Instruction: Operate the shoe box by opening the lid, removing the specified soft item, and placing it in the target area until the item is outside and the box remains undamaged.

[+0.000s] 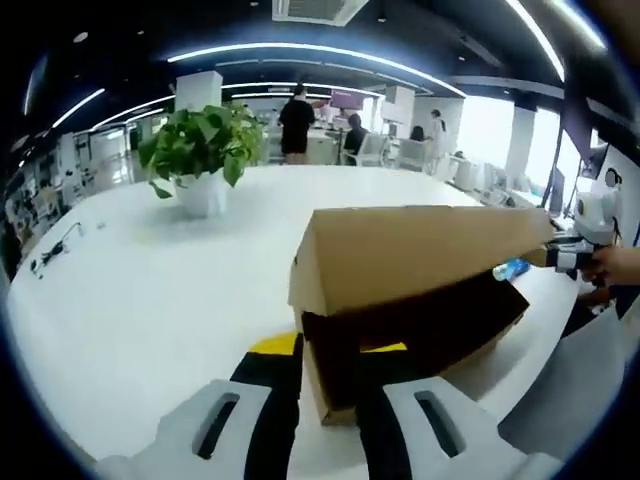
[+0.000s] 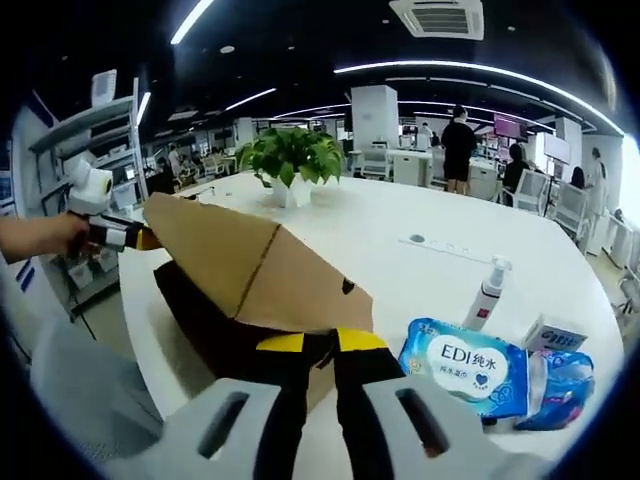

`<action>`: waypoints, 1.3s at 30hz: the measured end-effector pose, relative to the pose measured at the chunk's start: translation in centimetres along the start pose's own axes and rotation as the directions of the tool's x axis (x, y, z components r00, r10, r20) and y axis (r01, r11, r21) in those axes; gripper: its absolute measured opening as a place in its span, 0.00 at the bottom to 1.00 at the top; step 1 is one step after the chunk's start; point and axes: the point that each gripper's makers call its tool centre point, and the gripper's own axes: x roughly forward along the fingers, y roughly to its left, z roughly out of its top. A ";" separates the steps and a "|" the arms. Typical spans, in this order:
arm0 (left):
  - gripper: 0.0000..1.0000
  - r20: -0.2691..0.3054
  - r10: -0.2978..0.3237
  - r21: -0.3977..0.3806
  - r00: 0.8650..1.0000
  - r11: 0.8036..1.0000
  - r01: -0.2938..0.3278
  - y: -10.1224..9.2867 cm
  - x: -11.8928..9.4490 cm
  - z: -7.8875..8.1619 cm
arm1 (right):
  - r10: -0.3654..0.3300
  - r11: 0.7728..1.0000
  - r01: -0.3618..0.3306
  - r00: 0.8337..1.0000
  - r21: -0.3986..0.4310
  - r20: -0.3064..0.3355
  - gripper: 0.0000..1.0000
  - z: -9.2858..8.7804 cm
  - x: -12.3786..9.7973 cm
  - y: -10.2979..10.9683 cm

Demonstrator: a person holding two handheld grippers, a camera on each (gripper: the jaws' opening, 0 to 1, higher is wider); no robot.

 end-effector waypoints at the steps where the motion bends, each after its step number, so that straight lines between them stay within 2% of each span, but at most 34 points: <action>1: 0.18 -0.003 -0.004 0.010 1.000 1.000 0.004 -0.1 0.0 -0.1 | 0.002 1.000 -0.002 1.000 -0.007 -0.003 0.09 -0.1 0.0 0.1; 10: 0.29 -0.021 -0.039 0.079 0.999 0.996 0.041 -0.8 -0.3 -0.8 | 0.049 0.997 -0.050 0.999 -0.062 -0.016 0.18 -1.3 -0.5 1.6; 16: 0.36 -0.041 -0.080 0.116 0.996 0.990 0.084 -1.5 -0.6 -1.9 | 0.078 0.992 -0.080 0.996 -0.093 -0.034 0.21 -2.3 -0.8 2.5; 22: 0.37 -0.067 -0.091 0.152 0.994 0.983 0.101 -1.8 -0.5 -2.8 | 0.108 0.984 -0.116 0.992 -0.133 -0.070 0.22 -3.7 -1.2 3.4; 30: 0.40 -0.084 -0.095 0.168 0.992 0.980 0.108 -2.0 -0.6 -3.5 | 0.127 0.976 -0.141 0.988 -0.169 -0.086 0.26 -4.3 -1.7 4.3; 39: 0.41 -0.135 -0.090 0.194 0.987 0.974 0.115 -2.2 -0.6 -5.3 | 0.142 0.968 -0.162 0.983 -0.191 -0.114 0.29 -5.3 -1.6 5.1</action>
